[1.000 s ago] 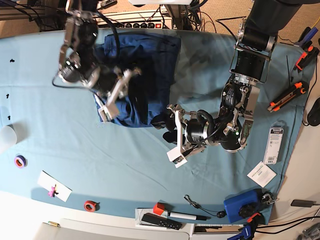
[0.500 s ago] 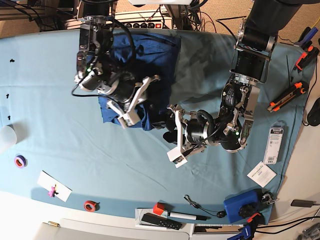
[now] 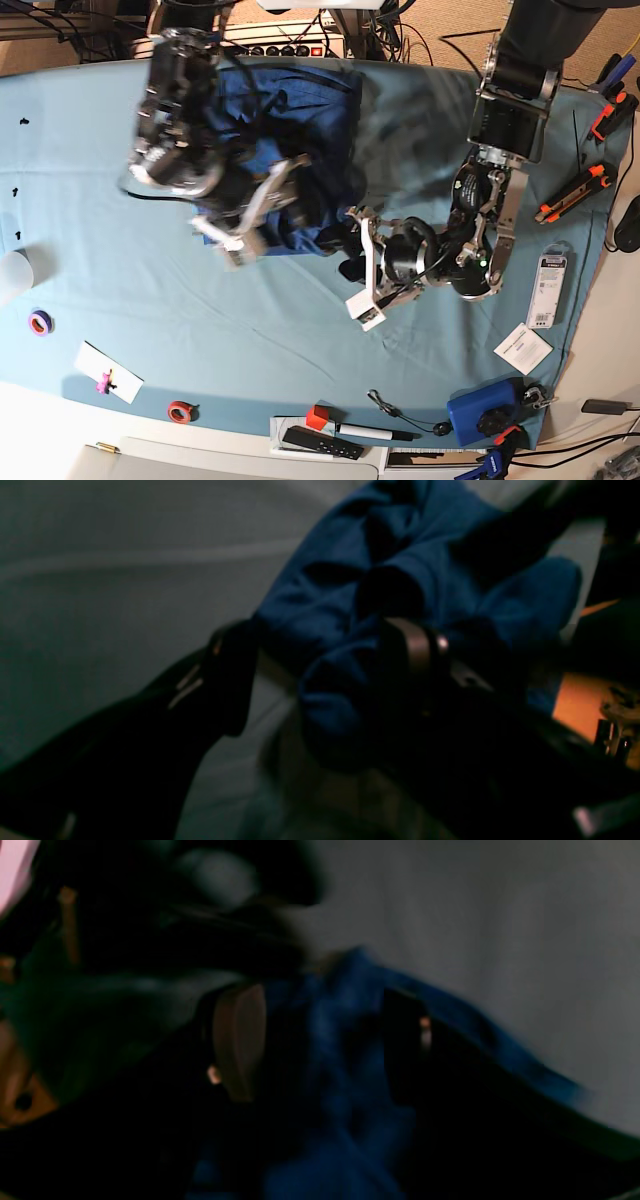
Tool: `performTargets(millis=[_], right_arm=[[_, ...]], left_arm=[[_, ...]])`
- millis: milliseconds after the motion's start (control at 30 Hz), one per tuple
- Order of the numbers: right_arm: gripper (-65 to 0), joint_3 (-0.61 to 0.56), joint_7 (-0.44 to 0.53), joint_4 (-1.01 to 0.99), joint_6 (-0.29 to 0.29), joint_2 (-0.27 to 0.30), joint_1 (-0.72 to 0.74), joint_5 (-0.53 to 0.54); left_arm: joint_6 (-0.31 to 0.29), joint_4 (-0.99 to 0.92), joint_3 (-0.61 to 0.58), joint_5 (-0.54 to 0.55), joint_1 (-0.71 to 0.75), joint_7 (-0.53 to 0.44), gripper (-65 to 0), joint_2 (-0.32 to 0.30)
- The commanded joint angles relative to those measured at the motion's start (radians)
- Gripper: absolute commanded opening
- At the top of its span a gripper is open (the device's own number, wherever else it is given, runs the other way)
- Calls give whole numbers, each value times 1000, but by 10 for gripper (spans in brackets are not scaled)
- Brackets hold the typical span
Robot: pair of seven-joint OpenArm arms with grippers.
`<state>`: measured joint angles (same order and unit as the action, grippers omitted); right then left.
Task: Layout the t-shirt on the table in an organized manner, then fold the t-shirt properly
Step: 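Fold the shirt end with the right gripper over the folded bundle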
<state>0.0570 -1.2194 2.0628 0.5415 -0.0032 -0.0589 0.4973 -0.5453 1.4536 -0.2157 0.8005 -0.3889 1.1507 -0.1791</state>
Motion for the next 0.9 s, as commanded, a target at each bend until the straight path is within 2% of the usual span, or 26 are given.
performTargets(millis=[0,100,200,300,367,433,533,667,867], right_arm=[[-292,31,22,33,0,-2,0,22],[-292,126,4,59,2,-2,-42,81],[-301,200,-89,61,43,-2,-89,166],[-362,260,-177,61,86,-2,-145,273],[-414,291,-177,61,102,-2,-181,317],[-483,311,-177,61,110,-2,-205,311],[-564,317,-177,60,109,-2,-224,245],[-612,317,-177,60,82,-2,-229,182],[-650,295,-177,51,67,-2,-243,182]], left_arm=[[0,16,3,22,-26,-26,-266,-3],[0,16,3,22,-24,-26,-266,-4],[0,16,3,22,-24,-40,-266,-4],[0,16,3,22,-24,-52,-266,-4],[0,16,3,22,-24,-52,-266,-4],[0,16,3,22,-24,-52,-266,-4],[0,16,3,22,-24,-52,-266,-4],[0,16,3,22,-24,-52,-266,-4],[0,16,3,22,-24,-51,-266,-4]])
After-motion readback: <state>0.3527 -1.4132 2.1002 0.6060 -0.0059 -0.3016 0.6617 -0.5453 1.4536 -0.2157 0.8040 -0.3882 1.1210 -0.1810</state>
